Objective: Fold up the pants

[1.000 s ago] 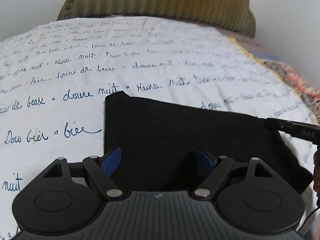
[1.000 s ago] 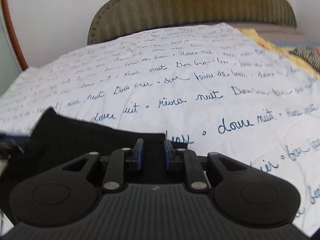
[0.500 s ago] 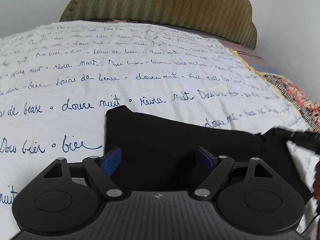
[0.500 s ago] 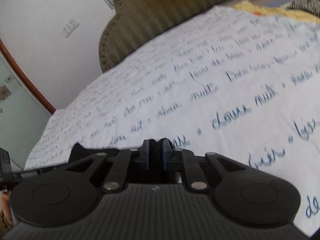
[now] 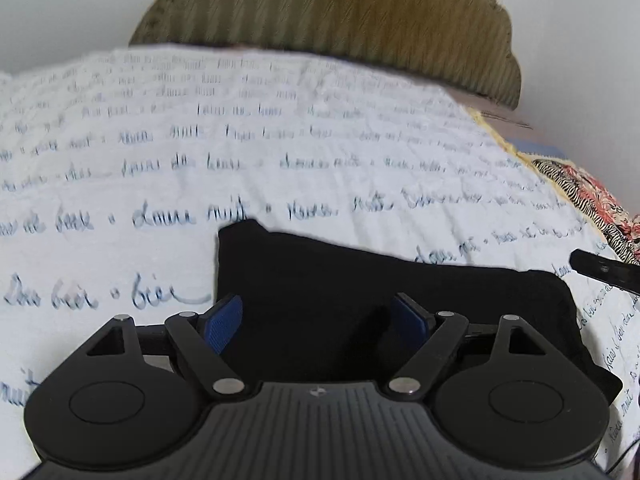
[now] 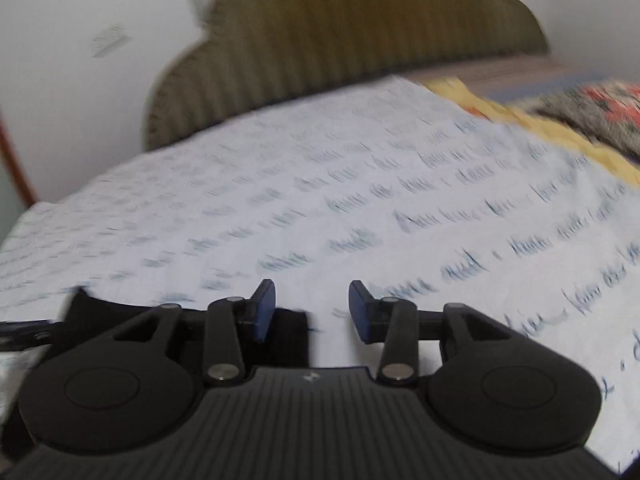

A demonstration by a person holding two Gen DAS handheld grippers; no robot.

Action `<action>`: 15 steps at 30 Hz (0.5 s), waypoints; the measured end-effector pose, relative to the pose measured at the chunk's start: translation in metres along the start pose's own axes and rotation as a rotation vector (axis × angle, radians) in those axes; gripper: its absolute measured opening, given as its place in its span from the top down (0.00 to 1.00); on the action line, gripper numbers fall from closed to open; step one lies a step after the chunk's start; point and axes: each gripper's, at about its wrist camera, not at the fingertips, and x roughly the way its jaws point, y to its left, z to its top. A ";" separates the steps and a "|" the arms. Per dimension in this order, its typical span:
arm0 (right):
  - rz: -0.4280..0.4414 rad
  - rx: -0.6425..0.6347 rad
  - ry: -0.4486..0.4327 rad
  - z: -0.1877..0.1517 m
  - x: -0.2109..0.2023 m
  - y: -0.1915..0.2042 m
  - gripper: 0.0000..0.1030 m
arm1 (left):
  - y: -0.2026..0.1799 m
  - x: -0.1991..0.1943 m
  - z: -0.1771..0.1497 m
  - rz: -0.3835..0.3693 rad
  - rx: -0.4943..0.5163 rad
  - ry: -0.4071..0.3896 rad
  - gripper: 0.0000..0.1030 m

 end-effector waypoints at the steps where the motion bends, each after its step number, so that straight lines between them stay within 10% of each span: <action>1: 0.053 -0.003 0.004 0.001 -0.003 0.008 0.63 | -0.001 0.004 -0.002 0.006 0.015 0.016 0.21; 5: 0.010 -0.181 0.139 -0.024 0.019 0.039 0.60 | -0.012 -0.004 -0.010 0.045 0.090 -0.015 0.21; 11: -0.064 -0.181 -0.016 -0.029 -0.028 0.051 0.58 | -0.005 -0.042 -0.025 -0.038 0.078 -0.026 0.21; 15: 0.032 -0.259 0.037 -0.057 -0.048 0.077 0.58 | -0.012 -0.046 -0.052 -0.021 0.146 -0.015 0.21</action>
